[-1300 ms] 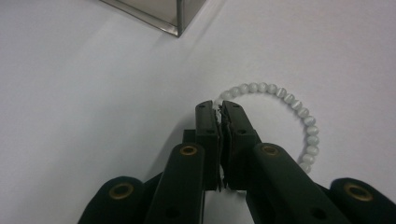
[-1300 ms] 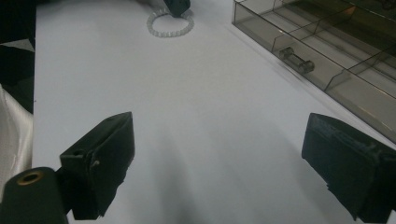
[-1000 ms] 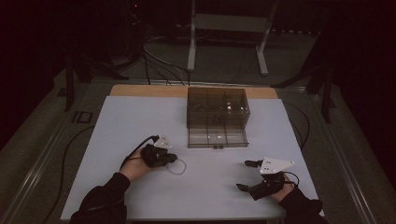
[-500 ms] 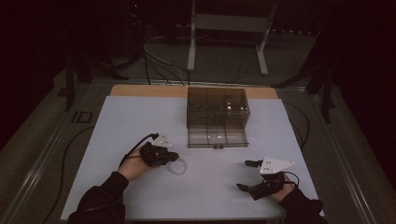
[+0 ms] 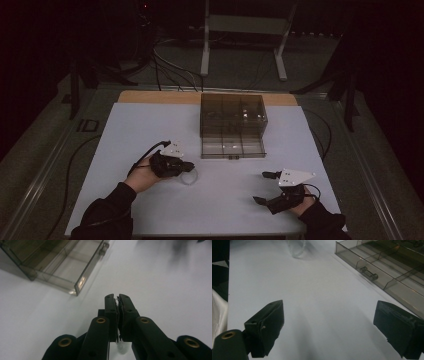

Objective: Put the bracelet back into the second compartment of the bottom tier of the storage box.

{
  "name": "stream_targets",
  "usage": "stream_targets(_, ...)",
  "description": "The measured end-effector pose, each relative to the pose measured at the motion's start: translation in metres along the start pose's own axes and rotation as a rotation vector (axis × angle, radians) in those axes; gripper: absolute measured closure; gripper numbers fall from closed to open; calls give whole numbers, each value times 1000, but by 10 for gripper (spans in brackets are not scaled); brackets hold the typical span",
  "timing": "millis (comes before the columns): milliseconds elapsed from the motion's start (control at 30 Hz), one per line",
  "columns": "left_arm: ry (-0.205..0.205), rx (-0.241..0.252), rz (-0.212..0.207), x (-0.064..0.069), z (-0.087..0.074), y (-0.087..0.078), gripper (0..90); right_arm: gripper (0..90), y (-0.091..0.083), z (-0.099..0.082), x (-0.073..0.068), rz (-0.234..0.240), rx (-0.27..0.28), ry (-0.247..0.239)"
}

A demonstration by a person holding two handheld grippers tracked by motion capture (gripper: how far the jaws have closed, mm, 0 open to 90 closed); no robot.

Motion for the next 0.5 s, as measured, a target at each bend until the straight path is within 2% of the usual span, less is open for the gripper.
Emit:
stream_targets(167,18,16,-1,2,14,-7,871,97,0,0,0,1,1,-2)
stream_targets(500,41,38,-15,0,34,-8,871,97,0,1,1,-8,5,-3)
Point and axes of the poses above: each handheld gripper's, and its own axes: y roughly forward along the jaws, z roughly out of its top, x roughly to its right, the point moved 7 cm from there along y, roughly forward along the jaws, and after that the axes turned 14 degrees about -z, right-handed, at the moved point
